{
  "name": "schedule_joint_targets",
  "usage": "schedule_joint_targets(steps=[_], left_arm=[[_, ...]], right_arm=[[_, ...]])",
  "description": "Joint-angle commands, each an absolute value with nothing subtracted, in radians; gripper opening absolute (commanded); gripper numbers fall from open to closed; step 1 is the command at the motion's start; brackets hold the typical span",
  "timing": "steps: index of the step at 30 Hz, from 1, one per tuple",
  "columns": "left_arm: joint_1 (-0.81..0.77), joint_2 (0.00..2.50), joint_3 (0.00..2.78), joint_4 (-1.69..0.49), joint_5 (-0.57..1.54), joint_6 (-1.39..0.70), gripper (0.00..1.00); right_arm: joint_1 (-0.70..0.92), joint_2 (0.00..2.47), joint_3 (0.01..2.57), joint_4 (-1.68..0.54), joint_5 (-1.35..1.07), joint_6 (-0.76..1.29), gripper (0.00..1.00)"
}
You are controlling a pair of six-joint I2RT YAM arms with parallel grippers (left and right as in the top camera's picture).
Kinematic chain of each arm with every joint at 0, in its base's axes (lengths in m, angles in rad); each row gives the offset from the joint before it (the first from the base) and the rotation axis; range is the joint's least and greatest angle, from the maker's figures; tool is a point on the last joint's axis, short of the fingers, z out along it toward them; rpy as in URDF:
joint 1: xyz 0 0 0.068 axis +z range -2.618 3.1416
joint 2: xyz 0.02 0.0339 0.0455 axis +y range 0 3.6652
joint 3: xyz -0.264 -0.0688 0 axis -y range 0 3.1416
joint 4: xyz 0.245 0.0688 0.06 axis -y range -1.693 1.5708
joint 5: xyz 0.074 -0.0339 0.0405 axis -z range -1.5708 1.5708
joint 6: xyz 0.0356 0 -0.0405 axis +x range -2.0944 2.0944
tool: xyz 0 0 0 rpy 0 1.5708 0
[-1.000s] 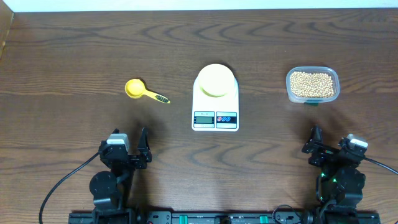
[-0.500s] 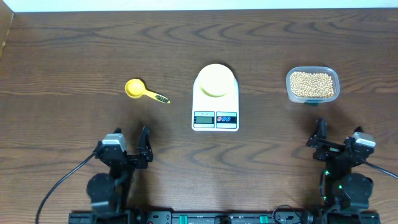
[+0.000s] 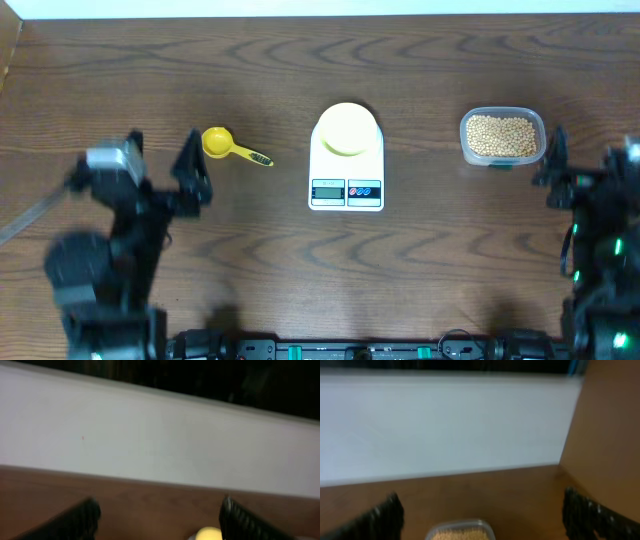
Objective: Scoop item into bowl and weigh 50g on scale
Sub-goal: 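Move the left gripper toward the yellow scoop and the right toward the soybean tub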
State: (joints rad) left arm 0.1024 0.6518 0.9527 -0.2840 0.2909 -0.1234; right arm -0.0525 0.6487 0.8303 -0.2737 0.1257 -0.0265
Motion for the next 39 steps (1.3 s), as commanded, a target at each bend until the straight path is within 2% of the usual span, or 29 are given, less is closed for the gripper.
schedule_joint_targets(steps=[1,6,9,13,16,17,24,31,39], left_arm=[[0.106,0.805,1.094,-0.405,0.306,-0.117,0.79],[0.106,0.913,1.142,-0.559,0.305,-0.117,0.79],[0.107,0.946,1.135,-0.59,0.211,-0.117,0.79],[0.113,1.041,1.135,-0.555,0.012,-0.084,0.79],[0.146,1.141,1.135,-0.487,0.003,-0.06,0.79],[0.162,1.177,1.137,-0.465,0.004,-0.06,0.98],[0.287,1.392,1.151,-0.32,0.125,-0.067,0.98],[0.31,1.518,1.151,-0.228,0.12,-0.084,0.98],[0.305,1.657,1.189,-0.271,0.119,-0.088,0.98]], right_arm=[[-0.049,0.799,0.967,-0.367,0.019,-0.039,0.99],[-0.049,0.944,1.063,-0.458,-0.226,0.015,0.99],[-0.049,0.981,1.062,-0.458,-0.327,0.062,0.99],[-0.049,1.028,1.062,-0.466,-0.301,0.286,0.99],[-0.049,1.063,1.062,-0.456,-0.29,0.314,0.99],[-0.049,1.073,1.062,-0.456,-0.284,0.314,0.99],[-0.049,1.118,1.062,-0.442,-0.234,0.315,0.99],[-0.049,1.119,1.062,-0.441,-0.09,0.379,0.99],[-0.049,1.172,1.062,-0.438,0.01,0.441,0.99]])
